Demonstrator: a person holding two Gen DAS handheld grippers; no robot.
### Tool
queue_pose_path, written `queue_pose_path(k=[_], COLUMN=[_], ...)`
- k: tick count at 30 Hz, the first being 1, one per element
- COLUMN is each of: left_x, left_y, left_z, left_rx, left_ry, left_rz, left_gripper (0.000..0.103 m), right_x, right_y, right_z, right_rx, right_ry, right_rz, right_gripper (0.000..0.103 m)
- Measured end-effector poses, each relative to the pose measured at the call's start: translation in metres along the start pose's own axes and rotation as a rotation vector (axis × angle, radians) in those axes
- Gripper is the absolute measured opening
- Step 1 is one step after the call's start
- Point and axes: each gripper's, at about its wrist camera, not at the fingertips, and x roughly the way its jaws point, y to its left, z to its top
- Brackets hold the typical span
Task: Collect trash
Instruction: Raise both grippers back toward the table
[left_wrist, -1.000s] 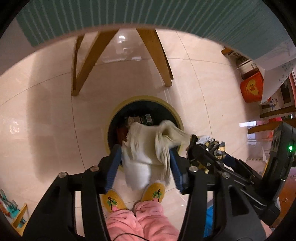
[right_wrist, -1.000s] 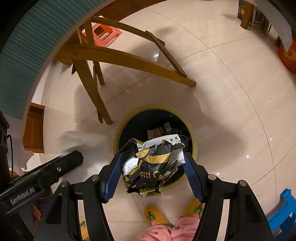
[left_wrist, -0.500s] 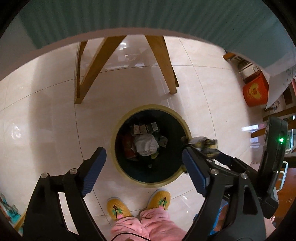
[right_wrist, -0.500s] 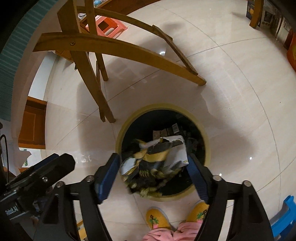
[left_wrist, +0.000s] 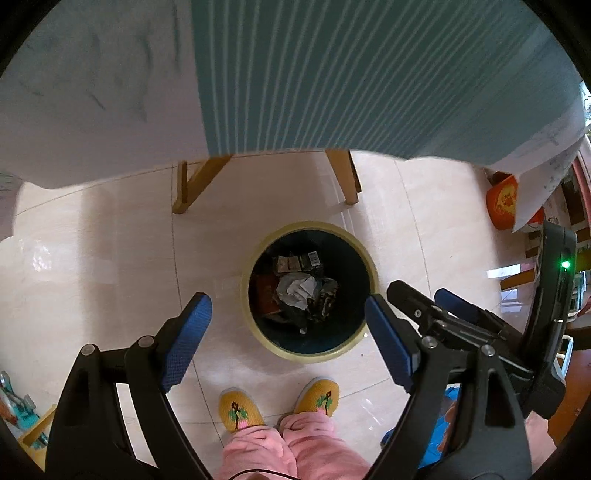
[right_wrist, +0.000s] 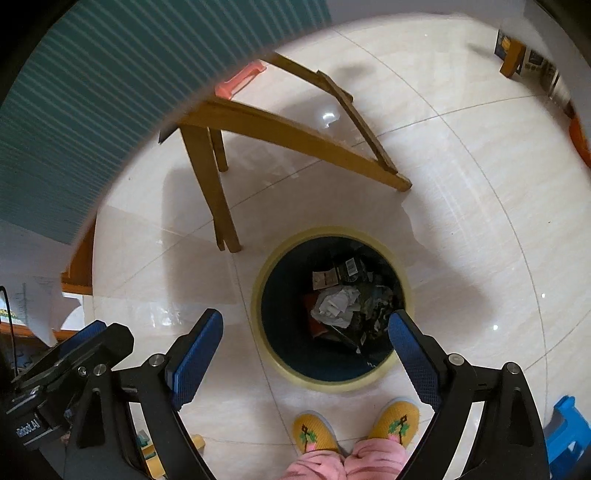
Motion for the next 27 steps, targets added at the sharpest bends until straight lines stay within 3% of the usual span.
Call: queue_pose_path(k=[13, 18, 23, 27], left_x=[-0.141, -0.204, -0.270, -0.317], left_y=[-0.051, -0.069, -0.086, -0.097], left_z=[0.005, 0.011, 0.019, 0.027], left_rx=[0.041, 0.083, 0.140, 0.137], left_ry=[-0.060, -0.110, -0.191, -0.233], left_rz=[-0.053, -0.070, -0.021, -0.033], left_gripper=[0.083, 0.083, 0.084, 0.084], right_x=[-0.154, -0.231, -0.305, -0.360], right_y=[0.027, 0.044, 0.063, 0.079], right_z=[0.003, 0.008, 0.016, 0.025], right_rx=[-0.030, -0.069, -0.119, -0.174], right_ry=[-0.047, -0.108, -0.182, -0.253], right_rz=[0.021, 0.046, 0.063, 0.065], right_gripper=[0.092, 0.092, 0.092, 0.092])
